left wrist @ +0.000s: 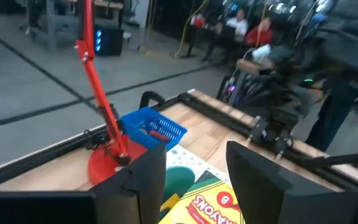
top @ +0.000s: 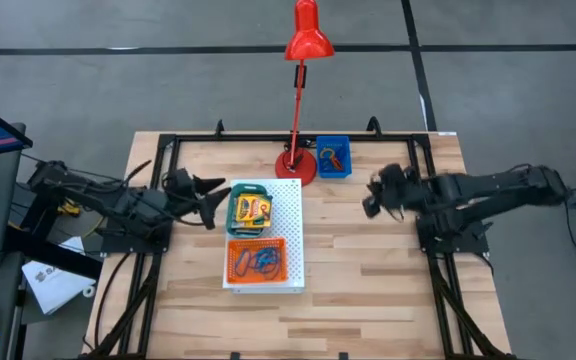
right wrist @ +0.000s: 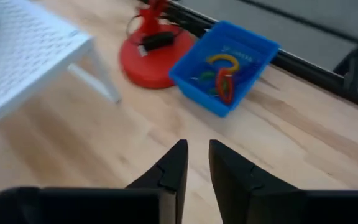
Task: Pick & Place Office Desk Supplies
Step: Put the blue bin on the shelf containing spring keychains
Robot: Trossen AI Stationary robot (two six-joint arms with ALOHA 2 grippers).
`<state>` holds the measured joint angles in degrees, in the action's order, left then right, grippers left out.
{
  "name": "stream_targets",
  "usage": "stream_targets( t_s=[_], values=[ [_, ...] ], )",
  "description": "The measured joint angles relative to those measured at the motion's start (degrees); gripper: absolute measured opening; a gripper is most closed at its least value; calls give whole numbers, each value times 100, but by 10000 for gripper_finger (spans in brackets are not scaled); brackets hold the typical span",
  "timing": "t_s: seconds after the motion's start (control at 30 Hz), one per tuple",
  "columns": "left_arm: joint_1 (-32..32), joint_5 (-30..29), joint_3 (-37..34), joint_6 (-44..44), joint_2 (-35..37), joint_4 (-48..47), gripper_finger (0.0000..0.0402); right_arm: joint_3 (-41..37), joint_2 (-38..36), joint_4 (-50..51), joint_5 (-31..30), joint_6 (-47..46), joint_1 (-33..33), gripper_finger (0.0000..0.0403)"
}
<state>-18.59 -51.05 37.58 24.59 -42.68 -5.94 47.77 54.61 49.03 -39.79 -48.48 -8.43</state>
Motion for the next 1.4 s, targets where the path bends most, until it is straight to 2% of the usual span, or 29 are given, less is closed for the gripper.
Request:
stream_targets(
  t_s=[0.1, 0.17, 0.33, 0.43, 0.53, 0.63, 0.73, 0.93, 1.13, 1.4],
  values=[
    [0, 45, -543, -305, 399, 722, 166, 0, -36, -435, 843, 677, 1130, 77],
    [0, 103, -780, -321, 728, 871, 166, 0, 1, -795, 1507, 1112, 1885, 88],
    [0, 664, -994, -777, 1324, 1400, 163, 7, 548, -1143, 2639, 1697, 3692, 115],
    [0, 1111, -1005, -1034, 1520, 1518, 160, 7, 1175, -1482, 3397, 1873, 4455, 134],
    [0, 1265, -1010, -1103, 1522, 1482, 159, 7, 1878, -1977, 4091, 1943, 4939, 160],
    [0, 1433, -1010, -1104, 1468, 1489, 161, 95, 2525, -2288, 4457, 1956, 5244, 188],
    [0, 1580, -1010, -1108, 1452, 1500, 160, 292, 3056, -2404, 4558, 1955, 5367, 211],
    [0, 1636, -1010, -1275, 1456, 1542, 157, 668, 3814, -2449, 4569, 1863, 5352, 219],
    [0, 1696, -1010, -1365, 1456, 1542, 159, 928, 4110, -2348, 4255, 1794, 5306, 192],
    [0, 1727, -1010, -1386, 1456, 1542, 161, 917, 4295, -2242, 4198, 1712, 5187, 111]
  ],
)
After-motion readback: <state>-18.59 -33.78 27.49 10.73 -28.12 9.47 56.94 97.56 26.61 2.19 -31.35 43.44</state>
